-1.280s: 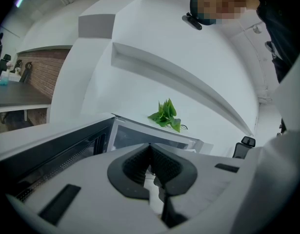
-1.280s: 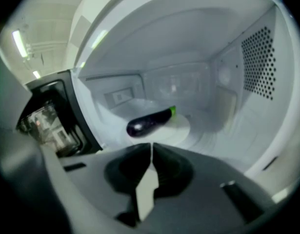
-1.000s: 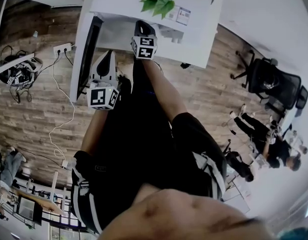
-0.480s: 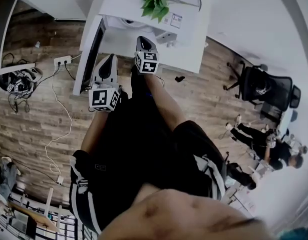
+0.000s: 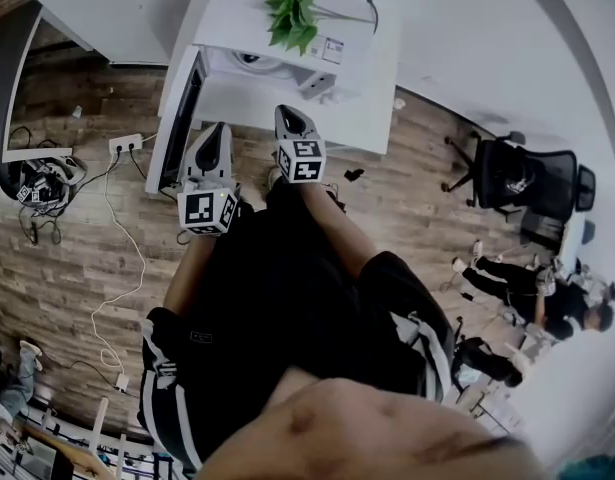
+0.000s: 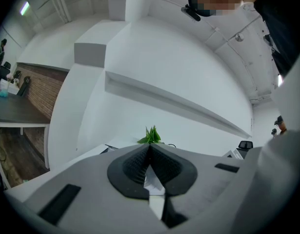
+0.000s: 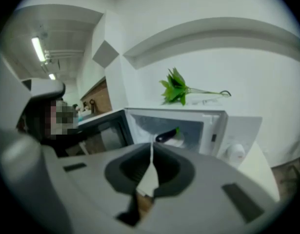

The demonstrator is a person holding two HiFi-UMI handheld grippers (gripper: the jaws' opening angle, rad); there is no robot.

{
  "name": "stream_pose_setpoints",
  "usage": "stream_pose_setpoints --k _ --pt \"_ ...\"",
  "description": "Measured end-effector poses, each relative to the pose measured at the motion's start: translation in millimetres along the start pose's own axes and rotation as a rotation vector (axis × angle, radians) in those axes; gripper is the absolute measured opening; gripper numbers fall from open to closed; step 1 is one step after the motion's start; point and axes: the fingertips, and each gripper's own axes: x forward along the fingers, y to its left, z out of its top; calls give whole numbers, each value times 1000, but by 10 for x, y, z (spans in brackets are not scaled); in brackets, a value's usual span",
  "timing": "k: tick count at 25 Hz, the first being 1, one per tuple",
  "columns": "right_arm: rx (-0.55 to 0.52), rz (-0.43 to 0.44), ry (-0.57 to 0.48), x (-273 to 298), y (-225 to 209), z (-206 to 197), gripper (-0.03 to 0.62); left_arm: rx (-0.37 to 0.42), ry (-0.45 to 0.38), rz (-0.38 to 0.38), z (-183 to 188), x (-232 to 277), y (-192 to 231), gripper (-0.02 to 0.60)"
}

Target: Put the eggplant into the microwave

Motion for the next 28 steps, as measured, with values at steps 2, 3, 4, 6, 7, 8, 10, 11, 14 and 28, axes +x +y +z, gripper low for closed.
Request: stream_pose_setpoints --k 2,3,4,6,7,8,10,11,14,28 --pt "-12 29 -8 -89 -1 31 37 18 -6 8 6 5 -65 32" --pt "-14 43 -12 -121 0 49 37 25 -4 15 1 14 -90 32" --pt "-15 57 -17 -150 -2 71 37 30 1 24 -8 27 -113 32" --pt "-14 79 -24 -230 -21 120 37 37 6 50 -16 51 -174 32" --pt "-13 91 -29 -280 -32 151 37 45 0 64 -5 59 -214 32" --pt "-13 105 -34 -321 -40 187 37 58 -13 80 17 68 -251 32" --pt "-14 138 -41 -362 -40 254 37 80 -41 116 47 94 -297 32" --pt "-14 153 -43 -375 -42 277 37 80 -44 131 38 111 -315 32" --pt "-15 181 -51 -448 -82 326 37 67 -26 146 -34 152 -395 32" --pt "-60 246 -74 -522 -155 321 37 66 3 141 -177 205 -560 32"
